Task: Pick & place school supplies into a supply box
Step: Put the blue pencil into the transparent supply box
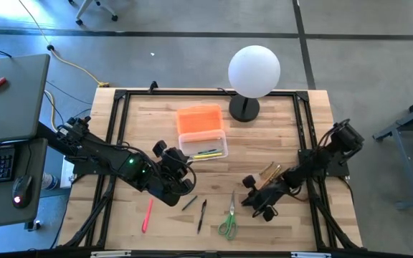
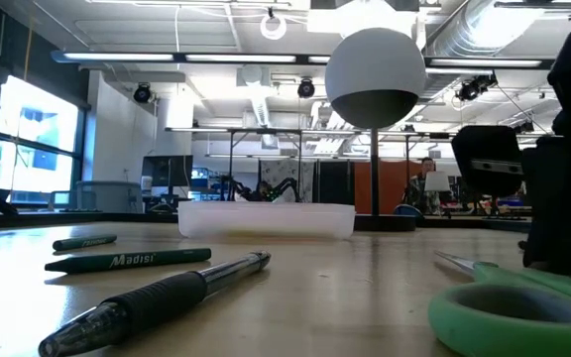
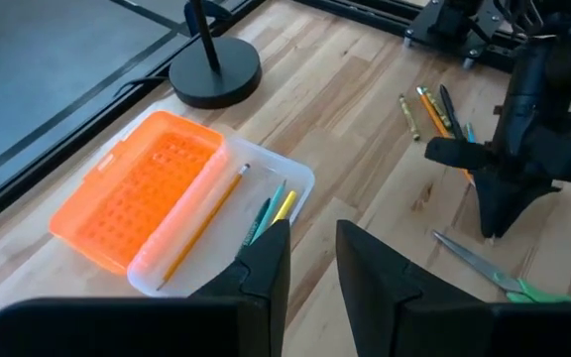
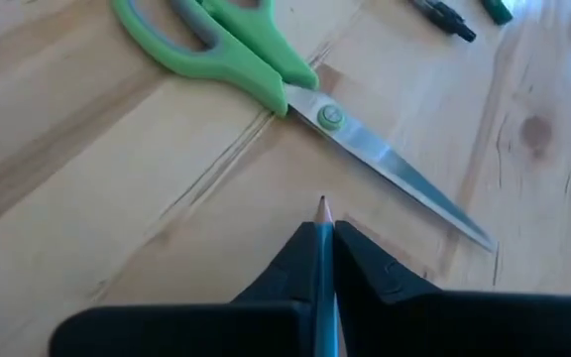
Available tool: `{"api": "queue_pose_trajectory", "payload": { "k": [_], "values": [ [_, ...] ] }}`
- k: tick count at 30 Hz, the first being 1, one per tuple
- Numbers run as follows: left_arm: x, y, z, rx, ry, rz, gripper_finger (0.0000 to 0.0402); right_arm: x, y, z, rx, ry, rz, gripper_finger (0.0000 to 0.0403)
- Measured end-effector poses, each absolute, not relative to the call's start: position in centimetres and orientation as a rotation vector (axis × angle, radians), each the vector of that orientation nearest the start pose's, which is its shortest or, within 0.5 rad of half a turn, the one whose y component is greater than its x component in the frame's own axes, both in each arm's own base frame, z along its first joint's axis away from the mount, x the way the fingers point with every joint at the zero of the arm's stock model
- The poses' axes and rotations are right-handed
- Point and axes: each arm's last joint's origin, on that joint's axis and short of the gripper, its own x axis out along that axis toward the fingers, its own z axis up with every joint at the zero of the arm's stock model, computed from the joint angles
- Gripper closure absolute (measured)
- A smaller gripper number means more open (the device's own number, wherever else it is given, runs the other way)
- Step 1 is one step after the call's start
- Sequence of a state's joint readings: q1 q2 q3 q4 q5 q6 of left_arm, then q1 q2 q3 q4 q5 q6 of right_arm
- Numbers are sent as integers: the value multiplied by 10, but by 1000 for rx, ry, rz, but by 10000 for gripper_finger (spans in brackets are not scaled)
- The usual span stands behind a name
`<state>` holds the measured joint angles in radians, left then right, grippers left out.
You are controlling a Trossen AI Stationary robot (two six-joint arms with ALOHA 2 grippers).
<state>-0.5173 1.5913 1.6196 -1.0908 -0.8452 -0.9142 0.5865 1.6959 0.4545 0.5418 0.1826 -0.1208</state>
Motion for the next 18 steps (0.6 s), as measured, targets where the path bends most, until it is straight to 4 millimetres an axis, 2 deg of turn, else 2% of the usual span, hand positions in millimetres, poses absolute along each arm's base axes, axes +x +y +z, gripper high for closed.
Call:
{"api": "queue_pose_trajectory", "payload": {
  "k": [4,10,14,18],
  "values": [
    [281,-135,358,-175,605,618,284,230,136,101,-408,716,408,399],
    [281,-135,358,-158,612,612,284,250,132,117,-285,870,415,399],
    [281,-135,358,-141,622,602,284,271,129,136,-423,829,428,400],
    [281,-135,358,-115,626,597,284,298,108,157,-585,750,303,401]
  ]
}}
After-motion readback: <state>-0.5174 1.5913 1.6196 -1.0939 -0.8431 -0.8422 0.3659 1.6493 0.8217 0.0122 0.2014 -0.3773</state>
